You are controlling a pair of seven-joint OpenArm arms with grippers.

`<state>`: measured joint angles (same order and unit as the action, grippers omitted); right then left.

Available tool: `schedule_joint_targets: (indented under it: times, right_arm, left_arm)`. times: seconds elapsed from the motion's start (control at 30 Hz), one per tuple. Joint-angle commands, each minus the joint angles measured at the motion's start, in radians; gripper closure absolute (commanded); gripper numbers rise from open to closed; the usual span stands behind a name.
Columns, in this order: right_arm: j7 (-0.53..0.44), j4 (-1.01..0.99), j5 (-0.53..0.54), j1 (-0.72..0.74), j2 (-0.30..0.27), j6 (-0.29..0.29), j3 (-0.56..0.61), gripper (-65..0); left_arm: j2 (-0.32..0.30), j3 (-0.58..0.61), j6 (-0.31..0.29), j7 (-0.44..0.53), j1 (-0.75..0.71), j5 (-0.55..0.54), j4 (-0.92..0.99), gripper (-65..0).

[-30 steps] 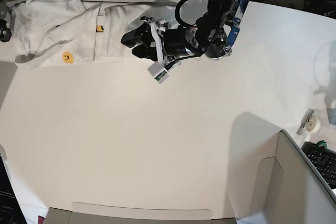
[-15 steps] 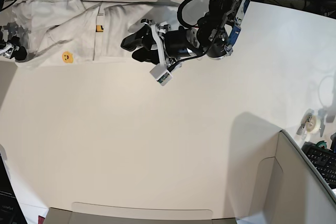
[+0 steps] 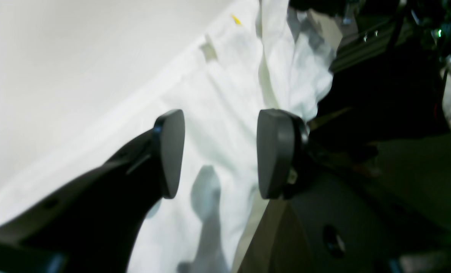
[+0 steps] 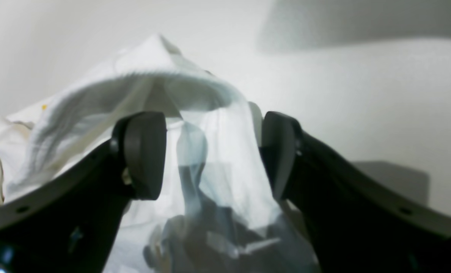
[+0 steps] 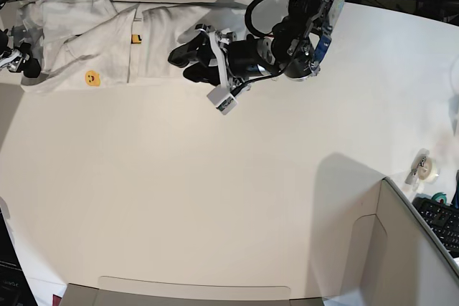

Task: Layout the t-shirt on the table in an organized manner, then fold the t-shirt properly
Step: 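Hold the shirt with the left gripper and push it further toward the right gripper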

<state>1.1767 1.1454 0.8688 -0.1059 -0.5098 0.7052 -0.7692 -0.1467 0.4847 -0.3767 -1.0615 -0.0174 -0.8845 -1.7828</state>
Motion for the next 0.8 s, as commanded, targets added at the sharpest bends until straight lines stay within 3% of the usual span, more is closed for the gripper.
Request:
schedule_joint_targets:
  times: [0.0, 0.1, 0.27, 0.77]
  right_arm:
    - [0.142, -0.017, -0.093, -0.028, 0.029, -0.007, 0.032, -39.3]
    - [0.148, -0.017, -0.092, -0.048, 0.044, -0.007, 0.037, -39.3]
    - [0.179, -0.017, -0.092, -0.053, 0.056, -0.007, 0.084, -39.3]
    - [0.22, -0.017, -0.063, -0.136, 0.052, -0.007, 0.098, -39.3]
  left_arm:
    - [-0.017, -0.007, -0.006, 0.017, -0.011, -0.014, -0.016, -25.2]
    - [-0.078, -0.013, -0.006, 0.023, -0.045, -0.014, -0.016, -21.5]
    - [-0.135, -0.014, -0.006, 0.03, -0.077, -0.012, -0.016, -20.9]
    - [-0.138, -0.014, -0.005, 0.028, -0.085, -0.012, -0.016, -20.9]
